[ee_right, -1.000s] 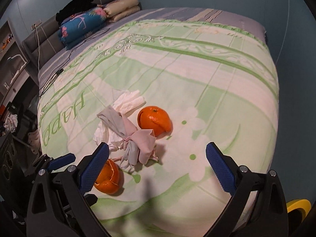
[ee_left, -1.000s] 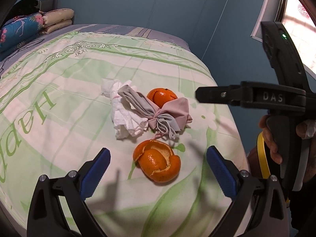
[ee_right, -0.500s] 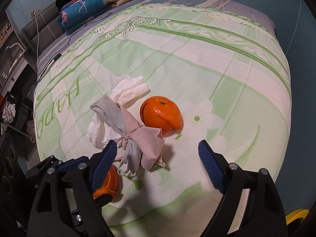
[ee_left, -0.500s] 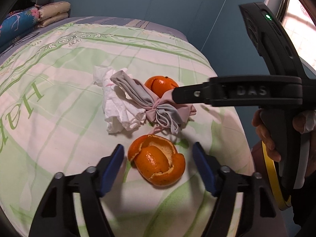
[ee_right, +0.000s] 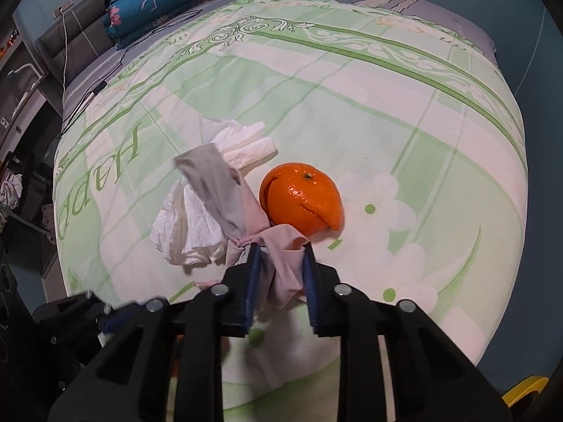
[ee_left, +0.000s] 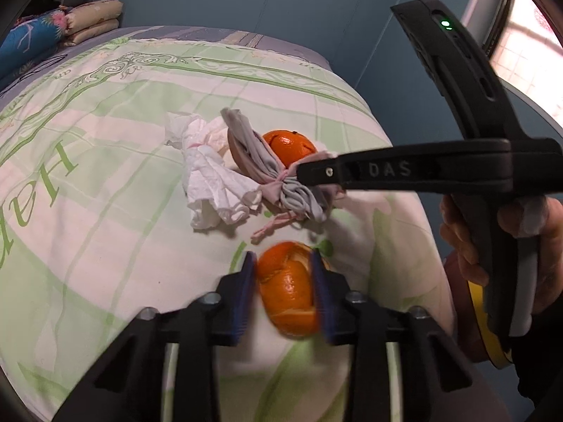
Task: Collect trash
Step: 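Grasp the orange peel with the left gripper while the right grasps the pinkish cloth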
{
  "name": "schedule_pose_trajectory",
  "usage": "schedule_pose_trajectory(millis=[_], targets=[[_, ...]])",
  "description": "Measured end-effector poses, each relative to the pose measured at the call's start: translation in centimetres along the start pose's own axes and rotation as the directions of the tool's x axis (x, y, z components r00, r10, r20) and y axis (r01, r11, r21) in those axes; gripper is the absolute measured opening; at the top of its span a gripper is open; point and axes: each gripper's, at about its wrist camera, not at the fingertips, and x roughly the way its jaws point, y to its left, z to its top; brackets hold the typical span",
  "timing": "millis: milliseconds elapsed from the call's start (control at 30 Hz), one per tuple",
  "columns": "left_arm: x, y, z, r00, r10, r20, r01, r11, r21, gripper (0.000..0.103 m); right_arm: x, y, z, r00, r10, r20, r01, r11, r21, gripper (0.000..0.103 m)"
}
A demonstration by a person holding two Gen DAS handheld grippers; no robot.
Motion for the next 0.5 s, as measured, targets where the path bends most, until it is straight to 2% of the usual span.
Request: schedule_pose_trajectory(millis=[67,500], targets=[[-0.5,-0.1,-0.1,1.000,0.002,0.005,-0.002,1.000,0.006,0.027,-0.4,-0.3,0.0,1.000,0.004,0.016,-0.005,1.000,0.018,0.008],[-2.1,-0.8,-0.5,0.999,0.024,0.023,-0.025,0.999,0.031,0.023,-3.1,-0.8,-0.8,0.997,-0.030,0.073,0.029,0.999,0.021,0.003]])
